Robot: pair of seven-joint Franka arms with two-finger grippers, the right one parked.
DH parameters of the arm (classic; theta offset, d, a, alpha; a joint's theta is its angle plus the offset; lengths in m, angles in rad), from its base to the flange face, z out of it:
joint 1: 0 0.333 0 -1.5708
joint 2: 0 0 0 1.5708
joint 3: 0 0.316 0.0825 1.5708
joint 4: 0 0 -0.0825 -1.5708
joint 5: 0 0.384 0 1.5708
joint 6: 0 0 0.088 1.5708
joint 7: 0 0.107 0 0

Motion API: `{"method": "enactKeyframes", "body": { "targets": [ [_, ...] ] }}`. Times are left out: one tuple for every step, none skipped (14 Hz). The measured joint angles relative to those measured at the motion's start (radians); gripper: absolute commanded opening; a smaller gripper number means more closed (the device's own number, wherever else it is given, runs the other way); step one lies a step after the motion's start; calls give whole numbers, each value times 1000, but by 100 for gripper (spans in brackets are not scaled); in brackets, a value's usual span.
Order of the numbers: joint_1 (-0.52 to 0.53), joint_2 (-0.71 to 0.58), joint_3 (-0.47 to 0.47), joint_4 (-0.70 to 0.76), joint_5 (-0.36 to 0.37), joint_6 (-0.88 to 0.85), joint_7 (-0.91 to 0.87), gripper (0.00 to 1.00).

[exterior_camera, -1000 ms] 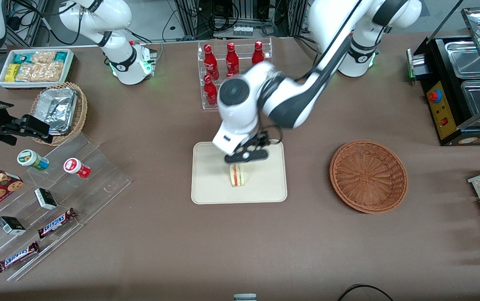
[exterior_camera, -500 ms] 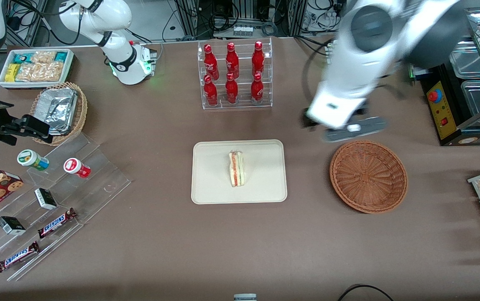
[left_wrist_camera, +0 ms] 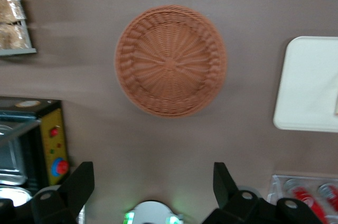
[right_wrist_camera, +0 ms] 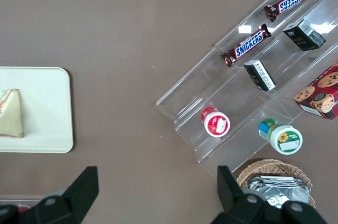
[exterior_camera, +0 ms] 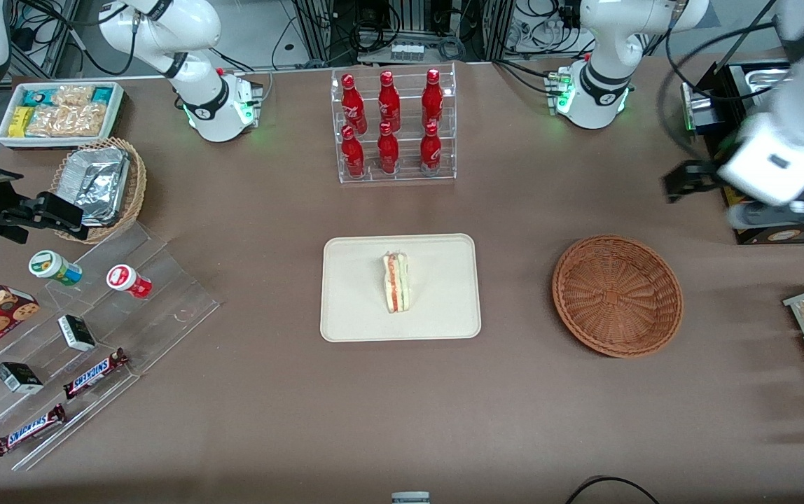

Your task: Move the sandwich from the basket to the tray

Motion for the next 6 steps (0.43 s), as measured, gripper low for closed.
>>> {"method": "enactKeyframes", "body": {
  "targets": [
    [42,-11,0,-12,-1,0,60,99],
    [72,-22,1,-22,-5,0,105,99],
    [85,-31,3,-29,-13,0,123,99],
    [86,-37,4,-33,-28,0,127,99],
    [82,-39,2,-35,-43,0,127,99],
    [75,-39,-2,-35,-53,0,127,99]
  ]
}}
